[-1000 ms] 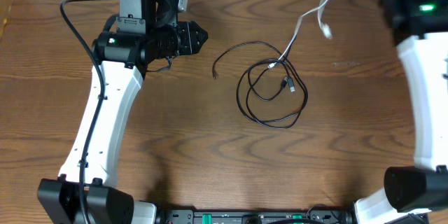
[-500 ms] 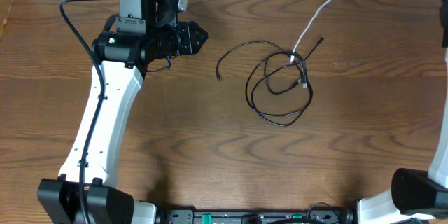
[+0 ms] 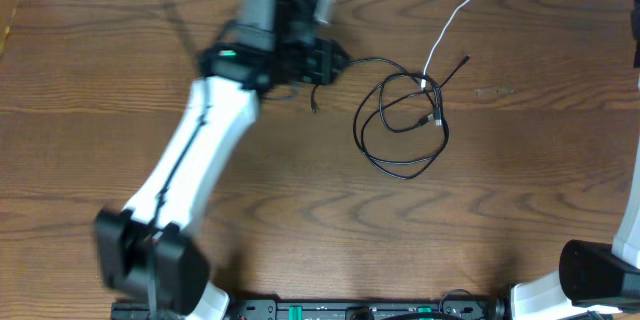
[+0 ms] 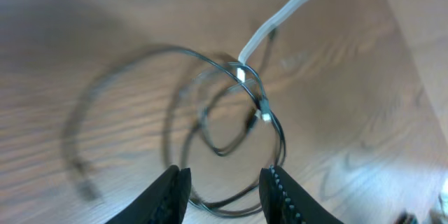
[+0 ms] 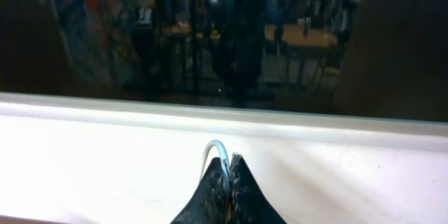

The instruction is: Untangle cables

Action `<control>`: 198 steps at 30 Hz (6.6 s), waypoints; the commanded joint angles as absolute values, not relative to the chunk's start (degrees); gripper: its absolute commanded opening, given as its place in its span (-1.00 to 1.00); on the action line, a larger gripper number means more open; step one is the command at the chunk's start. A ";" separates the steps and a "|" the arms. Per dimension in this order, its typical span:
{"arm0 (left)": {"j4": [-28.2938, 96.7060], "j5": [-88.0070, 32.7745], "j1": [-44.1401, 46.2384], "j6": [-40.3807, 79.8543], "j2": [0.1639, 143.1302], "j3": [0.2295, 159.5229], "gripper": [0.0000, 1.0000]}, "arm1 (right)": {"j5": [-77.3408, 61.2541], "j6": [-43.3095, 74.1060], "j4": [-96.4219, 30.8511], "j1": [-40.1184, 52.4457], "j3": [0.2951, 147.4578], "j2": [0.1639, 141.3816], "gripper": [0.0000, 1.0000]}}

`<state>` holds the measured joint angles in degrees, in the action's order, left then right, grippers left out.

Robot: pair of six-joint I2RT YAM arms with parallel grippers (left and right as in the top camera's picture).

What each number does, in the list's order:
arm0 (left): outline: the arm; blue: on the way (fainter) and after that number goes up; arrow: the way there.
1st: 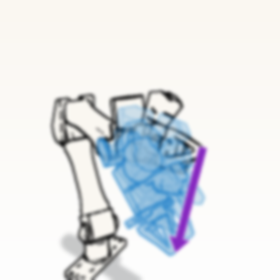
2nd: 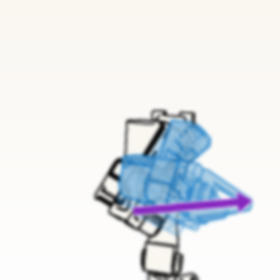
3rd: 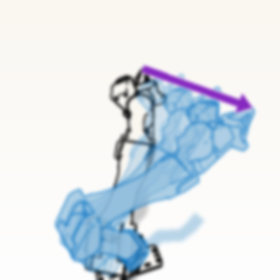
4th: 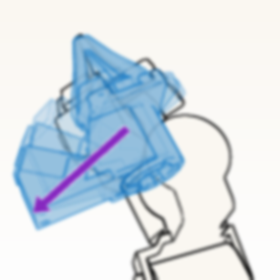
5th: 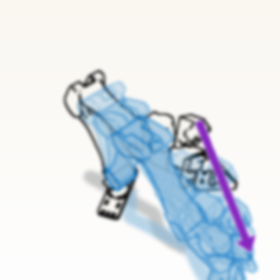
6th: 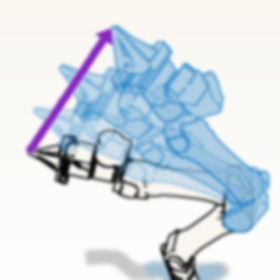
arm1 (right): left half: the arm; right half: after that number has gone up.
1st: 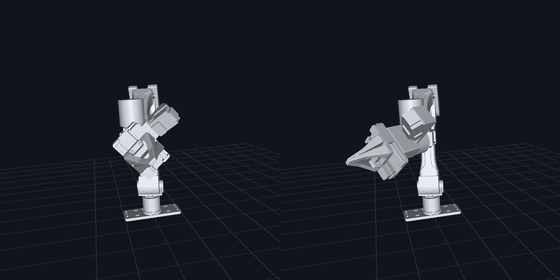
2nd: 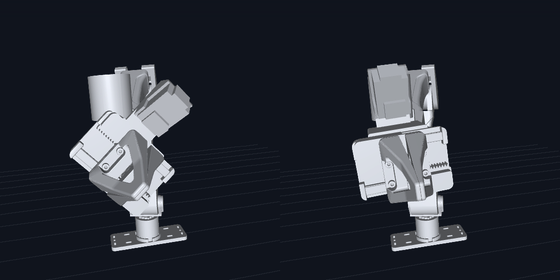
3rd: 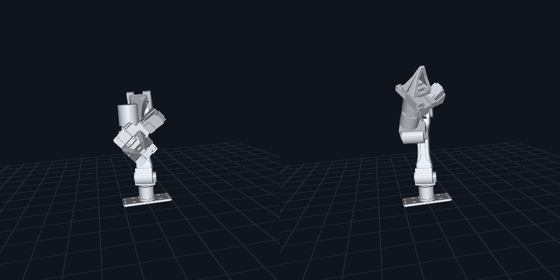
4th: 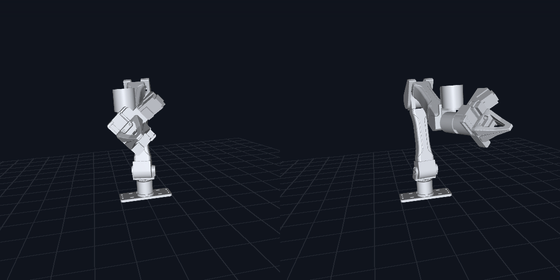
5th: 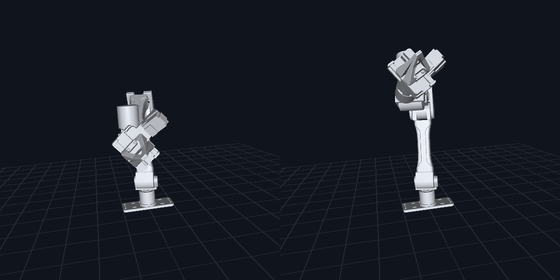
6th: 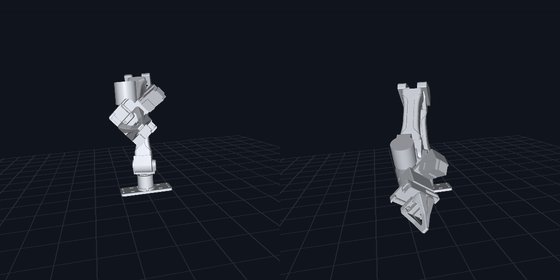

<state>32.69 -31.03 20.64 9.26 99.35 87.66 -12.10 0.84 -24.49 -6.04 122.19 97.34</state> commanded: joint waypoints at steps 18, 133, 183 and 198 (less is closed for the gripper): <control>10.81 -19.42 27.73 11.18 125.27 87.00 0.33 | -12.62 1.65 -31.22 -6.24 123.26 96.68 -0.98; 16.60 0.03 38.04 -2.79 127.35 87.02 -0.44 | -5.93 -3.51 -55.99 -7.09 122.61 111.35 -0.98; 46.41 16.71 8.51 0.27 102.54 87.33 -0.85 | 16.43 10.70 -45.98 -35.68 122.61 111.66 -0.98; 44.42 -10.07 11.51 1.37 102.87 86.54 -0.36 | 1.10 5.30 -42.94 -28.86 122.72 111.66 -0.97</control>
